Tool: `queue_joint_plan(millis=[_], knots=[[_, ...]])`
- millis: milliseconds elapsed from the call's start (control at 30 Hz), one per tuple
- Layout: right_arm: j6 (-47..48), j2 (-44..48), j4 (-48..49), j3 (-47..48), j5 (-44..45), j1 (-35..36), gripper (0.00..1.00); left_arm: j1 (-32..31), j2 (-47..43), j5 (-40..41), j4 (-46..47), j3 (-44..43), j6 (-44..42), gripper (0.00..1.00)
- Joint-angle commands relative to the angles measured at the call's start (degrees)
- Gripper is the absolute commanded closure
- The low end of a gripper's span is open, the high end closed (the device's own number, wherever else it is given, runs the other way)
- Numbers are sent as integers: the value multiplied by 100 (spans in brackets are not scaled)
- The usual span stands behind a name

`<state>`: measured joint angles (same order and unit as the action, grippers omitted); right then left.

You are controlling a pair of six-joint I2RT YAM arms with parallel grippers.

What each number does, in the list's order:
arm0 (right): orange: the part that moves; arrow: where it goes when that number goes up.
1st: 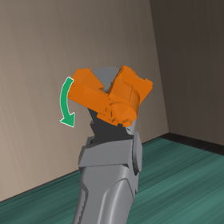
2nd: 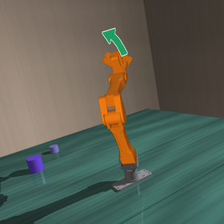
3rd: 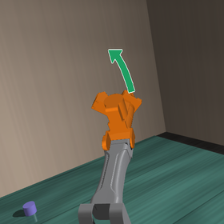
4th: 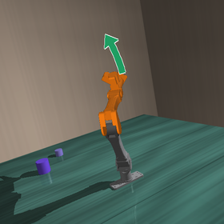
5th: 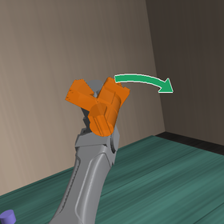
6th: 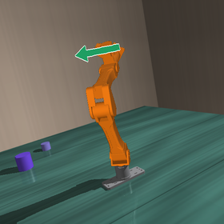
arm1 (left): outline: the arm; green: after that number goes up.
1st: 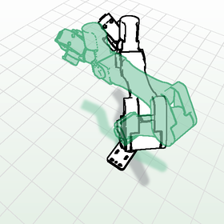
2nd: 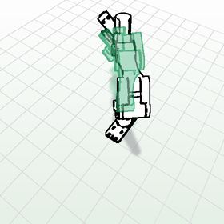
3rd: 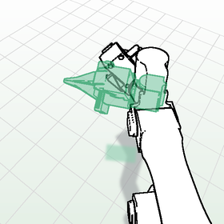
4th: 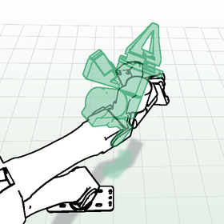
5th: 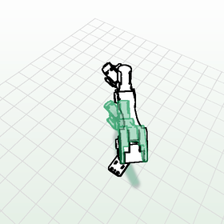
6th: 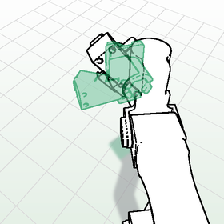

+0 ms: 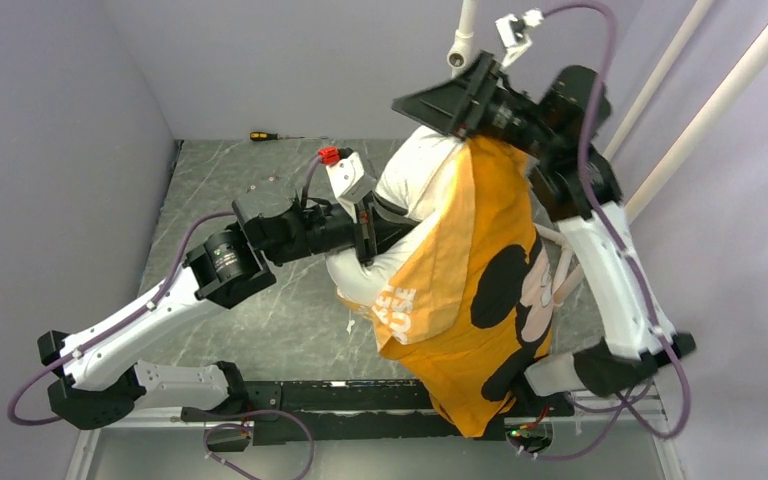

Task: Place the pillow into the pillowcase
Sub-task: Stuff the pillow into the pillowcase.

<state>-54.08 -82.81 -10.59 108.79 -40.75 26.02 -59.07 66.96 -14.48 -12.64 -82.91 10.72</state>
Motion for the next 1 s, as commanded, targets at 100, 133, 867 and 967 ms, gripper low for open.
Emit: queue_joint_plan(millis=[100,133,867,967], knots=[[1561,1920,-2500,-244,2198,-62,1,-133,131,-250,298,306,-31,100],[1642,2098,-2748,-138,2448,-62,1,-132,202,-266,253,292,-21,100],[1128,3495,-4698,-1123,4194,-36,5,-131,741,386,-1041,-524,269,92],[625,3776,-4247,-1994,3291,-38,13,-131,689,392,-902,-336,306,92]])
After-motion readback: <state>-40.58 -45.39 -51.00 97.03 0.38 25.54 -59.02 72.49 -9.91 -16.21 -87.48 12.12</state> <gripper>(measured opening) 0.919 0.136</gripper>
